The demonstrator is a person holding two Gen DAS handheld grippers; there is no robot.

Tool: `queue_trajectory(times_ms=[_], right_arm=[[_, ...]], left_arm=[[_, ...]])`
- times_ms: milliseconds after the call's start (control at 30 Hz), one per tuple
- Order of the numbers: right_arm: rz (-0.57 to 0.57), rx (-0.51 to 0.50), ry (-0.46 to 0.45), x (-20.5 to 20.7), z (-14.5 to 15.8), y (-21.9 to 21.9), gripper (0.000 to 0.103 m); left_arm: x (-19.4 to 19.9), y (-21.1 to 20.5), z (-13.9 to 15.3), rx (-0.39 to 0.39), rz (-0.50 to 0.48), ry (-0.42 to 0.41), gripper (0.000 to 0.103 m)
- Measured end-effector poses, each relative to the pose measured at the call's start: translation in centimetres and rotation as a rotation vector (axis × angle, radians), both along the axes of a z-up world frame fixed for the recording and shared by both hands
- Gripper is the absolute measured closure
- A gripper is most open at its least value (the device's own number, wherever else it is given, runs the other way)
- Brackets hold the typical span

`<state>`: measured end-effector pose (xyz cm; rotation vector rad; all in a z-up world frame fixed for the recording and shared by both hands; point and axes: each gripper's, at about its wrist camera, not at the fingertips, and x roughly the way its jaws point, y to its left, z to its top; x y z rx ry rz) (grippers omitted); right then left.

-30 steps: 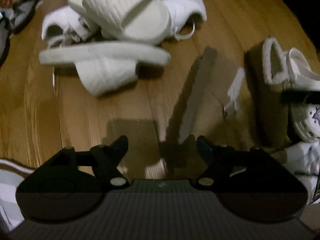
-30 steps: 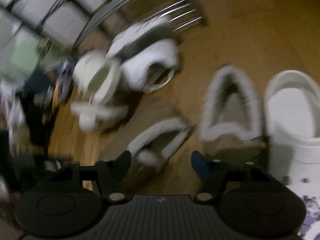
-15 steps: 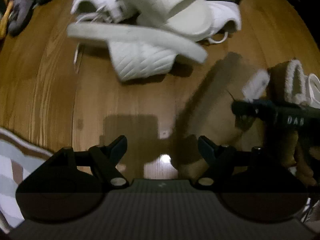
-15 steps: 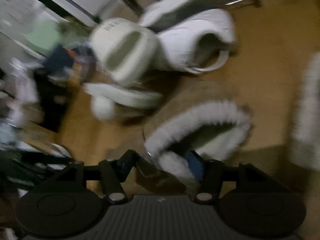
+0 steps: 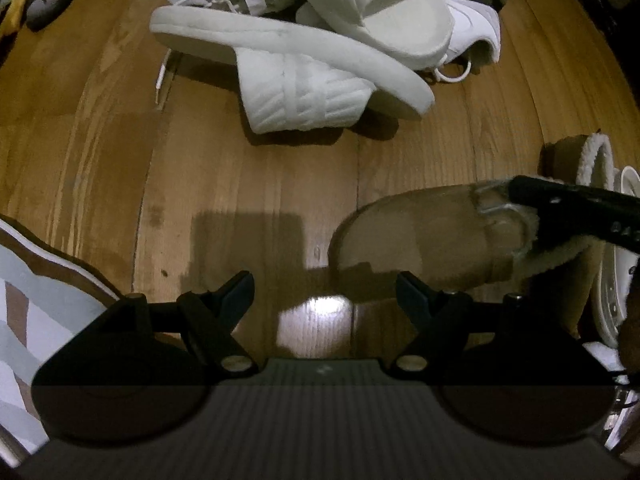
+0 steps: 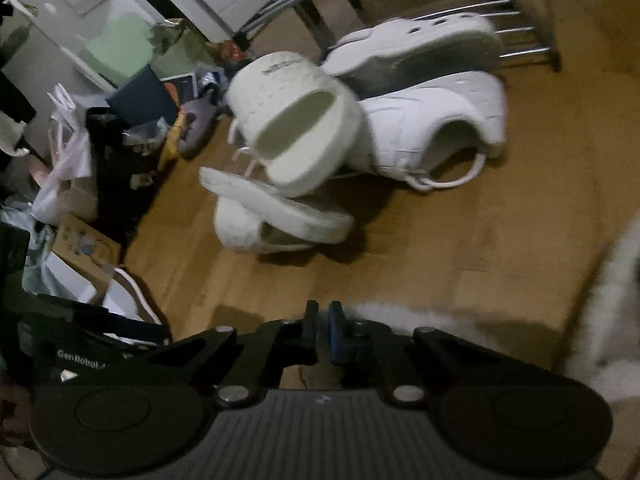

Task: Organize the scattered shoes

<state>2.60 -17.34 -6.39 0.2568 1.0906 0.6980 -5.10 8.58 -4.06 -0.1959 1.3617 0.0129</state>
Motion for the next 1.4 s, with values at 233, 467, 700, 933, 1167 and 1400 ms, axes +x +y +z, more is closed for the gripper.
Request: queue_trajectory(times_ms=[233,467,700,933,1167,1400], right_arm=[[-0.052,0.054,0.123,1.6,2.3,-4.2,0.056],[-0.094,-0.038,0.216,-3.1,0.0,-4.3,0.047],[-0.306,-0.102,0.291,-3.4,-3.9,-3.4,0.041],[-0.406,-0.103,0.279,-3.7,-5.3,-2.5,0.037],[-0.461,-0.219,0.31,-2.5,-5.8,-0.7,0.032],[-0.328,-0.146,0.168,-2.5,-5.0,0.3,0.083]], left_arm=[[0.6,-0.9,-0.7,-0.022,-0.047,-0.007,0.02],[3.3,-4.2,-1.4,-0.138,-0.232,-0.137,0.018],[4.5,-6.1,-1.6,-0.027,-0.35,-0.189,0.016],[3.8,-7.0,-2.2,0.054,-0.443,-0.193,0.014],[3.5,-7.7,-2.3,0.092,-0.476,-0.206,0.012],[2.3,-9.9,-2.7,0.009,-0.602,-0.16,0.012]])
